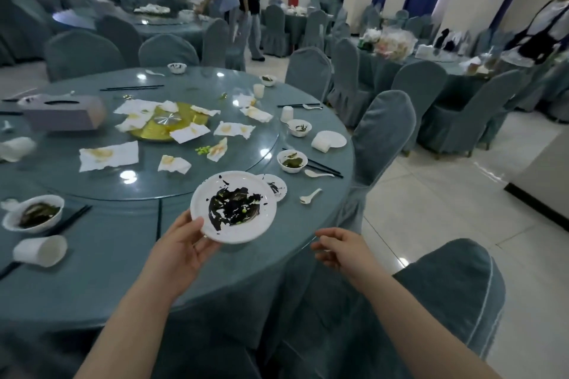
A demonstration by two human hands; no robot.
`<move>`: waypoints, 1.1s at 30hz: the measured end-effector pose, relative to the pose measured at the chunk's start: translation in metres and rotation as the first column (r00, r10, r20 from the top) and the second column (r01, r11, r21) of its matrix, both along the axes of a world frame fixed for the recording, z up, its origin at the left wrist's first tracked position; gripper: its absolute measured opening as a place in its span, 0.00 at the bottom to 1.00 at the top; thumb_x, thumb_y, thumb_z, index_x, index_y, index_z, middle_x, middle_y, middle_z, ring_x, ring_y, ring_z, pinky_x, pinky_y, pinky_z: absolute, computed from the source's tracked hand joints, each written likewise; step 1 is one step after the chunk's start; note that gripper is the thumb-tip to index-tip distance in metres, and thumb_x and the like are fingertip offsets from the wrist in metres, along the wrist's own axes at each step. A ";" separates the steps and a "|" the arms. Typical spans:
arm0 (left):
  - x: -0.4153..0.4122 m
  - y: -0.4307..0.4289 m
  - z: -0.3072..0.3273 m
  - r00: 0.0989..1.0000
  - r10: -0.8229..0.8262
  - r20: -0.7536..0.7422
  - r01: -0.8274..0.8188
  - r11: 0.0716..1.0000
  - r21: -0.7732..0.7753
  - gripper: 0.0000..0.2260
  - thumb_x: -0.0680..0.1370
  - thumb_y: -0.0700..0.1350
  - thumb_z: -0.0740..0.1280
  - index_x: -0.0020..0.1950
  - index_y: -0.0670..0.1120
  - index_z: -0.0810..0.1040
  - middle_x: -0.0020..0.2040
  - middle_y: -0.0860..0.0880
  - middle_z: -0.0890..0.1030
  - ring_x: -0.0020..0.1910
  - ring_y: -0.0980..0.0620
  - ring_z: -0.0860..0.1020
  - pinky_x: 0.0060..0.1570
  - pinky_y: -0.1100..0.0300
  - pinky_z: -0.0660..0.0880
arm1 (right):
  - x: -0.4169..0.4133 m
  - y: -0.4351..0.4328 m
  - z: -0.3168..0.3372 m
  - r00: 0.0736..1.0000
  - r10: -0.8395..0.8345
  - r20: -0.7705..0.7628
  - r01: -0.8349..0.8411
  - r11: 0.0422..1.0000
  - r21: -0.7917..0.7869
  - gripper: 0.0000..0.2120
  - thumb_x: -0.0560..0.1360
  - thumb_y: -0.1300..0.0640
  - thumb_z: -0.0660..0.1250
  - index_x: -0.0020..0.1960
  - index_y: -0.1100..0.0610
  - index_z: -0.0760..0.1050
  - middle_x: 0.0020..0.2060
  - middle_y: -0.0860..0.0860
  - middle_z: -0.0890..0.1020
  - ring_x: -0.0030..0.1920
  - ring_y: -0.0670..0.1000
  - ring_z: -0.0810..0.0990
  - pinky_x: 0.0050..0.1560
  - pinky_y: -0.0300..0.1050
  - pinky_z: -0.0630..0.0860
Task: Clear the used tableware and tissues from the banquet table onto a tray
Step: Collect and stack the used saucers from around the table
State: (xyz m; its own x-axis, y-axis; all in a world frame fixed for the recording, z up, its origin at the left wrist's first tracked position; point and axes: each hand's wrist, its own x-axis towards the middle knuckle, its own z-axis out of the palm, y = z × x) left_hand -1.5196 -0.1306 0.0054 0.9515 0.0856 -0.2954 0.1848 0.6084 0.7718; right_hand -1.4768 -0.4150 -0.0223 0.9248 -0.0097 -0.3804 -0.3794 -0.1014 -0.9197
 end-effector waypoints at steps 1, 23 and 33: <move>0.004 0.006 0.000 1.000 0.029 -0.004 -0.029 1.000 -0.010 0.11 0.80 0.38 0.59 0.58 0.48 0.77 0.48 0.46 0.85 0.41 0.51 0.84 0.41 0.56 0.82 | 0.010 0.004 -0.005 1.000 0.003 -0.014 -0.003 1.000 0.004 0.06 0.78 0.64 0.63 0.50 0.58 0.77 0.39 0.54 0.84 0.33 0.50 0.79 0.37 0.42 0.72; 0.034 0.048 -0.038 0.838 0.506 -0.204 -0.503 0.861 0.070 0.11 0.79 0.38 0.61 0.56 0.49 0.79 0.45 0.47 0.85 0.37 0.52 0.84 0.33 0.61 0.80 | 0.263 0.095 -0.155 0.940 -0.161 -0.300 0.161 0.987 -0.027 0.12 0.78 0.58 0.66 0.51 0.69 0.74 0.39 0.61 0.81 0.38 0.57 0.82 0.39 0.47 0.80; 0.034 0.029 -0.035 0.828 0.513 -0.225 -0.507 0.857 0.090 0.13 0.79 0.38 0.61 0.60 0.48 0.77 0.44 0.46 0.85 0.35 0.52 0.83 0.30 0.61 0.79 | 0.257 0.080 -0.118 0.946 -0.049 -0.319 0.118 0.973 0.200 0.07 0.80 0.66 0.61 0.56 0.67 0.71 0.37 0.61 0.79 0.36 0.55 0.80 0.27 0.37 0.79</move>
State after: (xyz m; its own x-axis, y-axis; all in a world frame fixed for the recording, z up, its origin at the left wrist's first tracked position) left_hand -1.4856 -0.1021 -0.0301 0.6741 0.5502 -0.4929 0.0287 0.6472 0.7618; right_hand -1.2196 -0.3352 -0.1404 0.7598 0.0316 -0.6494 -0.6474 0.1289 -0.7512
